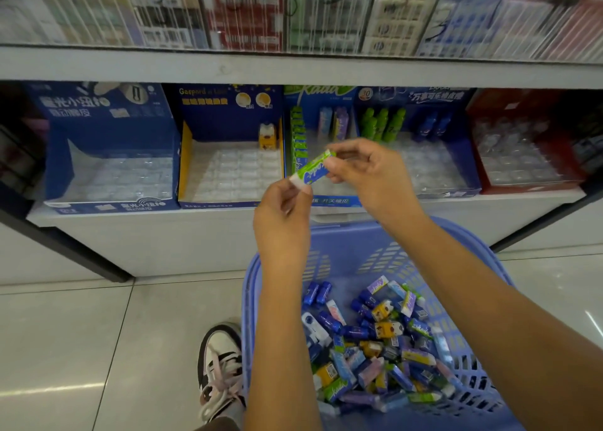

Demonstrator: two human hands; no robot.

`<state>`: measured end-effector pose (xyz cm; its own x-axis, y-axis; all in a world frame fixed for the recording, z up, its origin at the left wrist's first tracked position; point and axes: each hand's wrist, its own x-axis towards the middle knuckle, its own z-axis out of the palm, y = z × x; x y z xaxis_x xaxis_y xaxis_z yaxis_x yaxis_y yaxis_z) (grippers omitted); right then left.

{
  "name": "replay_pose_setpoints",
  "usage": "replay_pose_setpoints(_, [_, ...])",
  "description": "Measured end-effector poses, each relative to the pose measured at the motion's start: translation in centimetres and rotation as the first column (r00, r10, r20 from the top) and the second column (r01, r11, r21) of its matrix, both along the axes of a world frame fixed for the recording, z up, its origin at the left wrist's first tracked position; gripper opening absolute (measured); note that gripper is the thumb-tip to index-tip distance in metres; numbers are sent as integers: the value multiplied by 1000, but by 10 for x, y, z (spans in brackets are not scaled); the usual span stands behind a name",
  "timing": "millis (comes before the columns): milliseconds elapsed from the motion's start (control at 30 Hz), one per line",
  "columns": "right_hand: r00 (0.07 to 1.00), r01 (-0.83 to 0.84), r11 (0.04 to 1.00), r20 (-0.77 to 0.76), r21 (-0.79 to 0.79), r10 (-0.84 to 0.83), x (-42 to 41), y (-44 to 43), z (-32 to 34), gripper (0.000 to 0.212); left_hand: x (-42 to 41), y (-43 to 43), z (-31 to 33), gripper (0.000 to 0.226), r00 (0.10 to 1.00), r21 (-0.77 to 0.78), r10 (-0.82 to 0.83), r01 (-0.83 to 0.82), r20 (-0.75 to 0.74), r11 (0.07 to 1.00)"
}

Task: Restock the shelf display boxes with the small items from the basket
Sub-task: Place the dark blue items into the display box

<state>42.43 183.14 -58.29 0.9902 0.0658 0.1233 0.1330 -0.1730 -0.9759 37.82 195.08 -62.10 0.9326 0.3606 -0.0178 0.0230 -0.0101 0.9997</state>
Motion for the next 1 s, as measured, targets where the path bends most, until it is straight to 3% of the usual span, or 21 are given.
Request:
replay_pose_setpoints(67, [995, 22, 984, 97, -179, -4, 10, -1, 3, 16, -1, -3, -3, 38, 995, 384, -91, 96, -29, 918])
replay_pose_setpoints(167, [983, 61, 916, 185, -396, 14, 23, 1, 4, 20, -2, -5, -7, 51, 973, 601, -202, 226, -109, 767])
replay_pose_setpoints(300, [968, 62, 882, 243, -467, 60, 34, 5, 2, 18, -2, 3, -7, 38, 982, 610, -172, 183, -77, 771])
replay_pose_setpoints(533, [940, 50, 838, 308, -543, 144, 40, 15, -6, 21, 1, 10, -8, 40, 970, 641, -225, 233, -96, 732])
replay_pose_setpoints(767, [935, -43, 742, 234, -669, 266, 45, 21, -7, 20, 3, 11, -10, 41, 964, 649, -251, 249, -92, 719])
replay_pose_setpoints(900, [941, -60, 731, 206, -680, 269, 43, 24, -7, 22, 2, 12, -8, 41, 960, 642, -259, 266, -109, 719])
replay_pose_setpoints(1000, [951, -41, 757, 208, -652, 230, 33, 16, -2, 23, -3, 9, -1, 28, 973, 590, -228, 207, -41, 781])
